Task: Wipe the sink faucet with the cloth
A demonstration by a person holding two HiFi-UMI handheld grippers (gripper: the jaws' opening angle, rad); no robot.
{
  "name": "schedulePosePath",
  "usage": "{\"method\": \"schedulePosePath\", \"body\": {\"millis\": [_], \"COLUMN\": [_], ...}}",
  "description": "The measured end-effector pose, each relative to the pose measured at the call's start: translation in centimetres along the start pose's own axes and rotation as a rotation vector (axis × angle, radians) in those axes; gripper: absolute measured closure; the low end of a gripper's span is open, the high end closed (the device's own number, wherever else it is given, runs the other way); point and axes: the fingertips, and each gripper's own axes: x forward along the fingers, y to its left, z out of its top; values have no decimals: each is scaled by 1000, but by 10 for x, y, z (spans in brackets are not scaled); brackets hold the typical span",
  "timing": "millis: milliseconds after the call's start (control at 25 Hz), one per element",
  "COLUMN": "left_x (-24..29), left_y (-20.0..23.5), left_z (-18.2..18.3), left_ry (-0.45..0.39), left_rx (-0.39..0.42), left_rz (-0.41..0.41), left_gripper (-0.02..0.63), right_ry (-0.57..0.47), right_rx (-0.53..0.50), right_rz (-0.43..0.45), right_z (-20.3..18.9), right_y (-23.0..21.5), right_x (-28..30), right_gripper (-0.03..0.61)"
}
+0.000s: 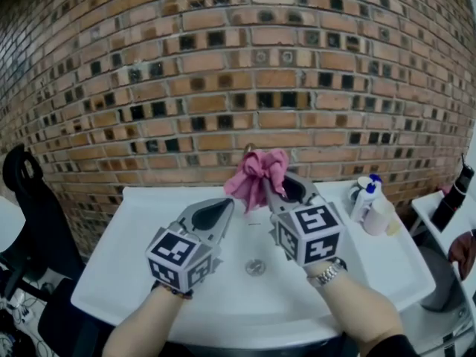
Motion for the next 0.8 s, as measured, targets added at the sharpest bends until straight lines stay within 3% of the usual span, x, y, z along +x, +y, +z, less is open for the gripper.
{"method": "schedulePosePath", "body": {"millis": [560,800], "left_x": [25,30], "left_y": [62,67], "left_z": [-1,-9], "left_ry": [1,-5], "left_rx": [-54,-84], "left_rz": [107,111], "left_gripper": [607,607], "right_ry": [8,5], "right_rx": [-14,-27], "right_rz": [4,-13], "right_z": [1,1], "right_y": [-11,-22], "right_x": [47,60], "right_gripper": [509,509]}}
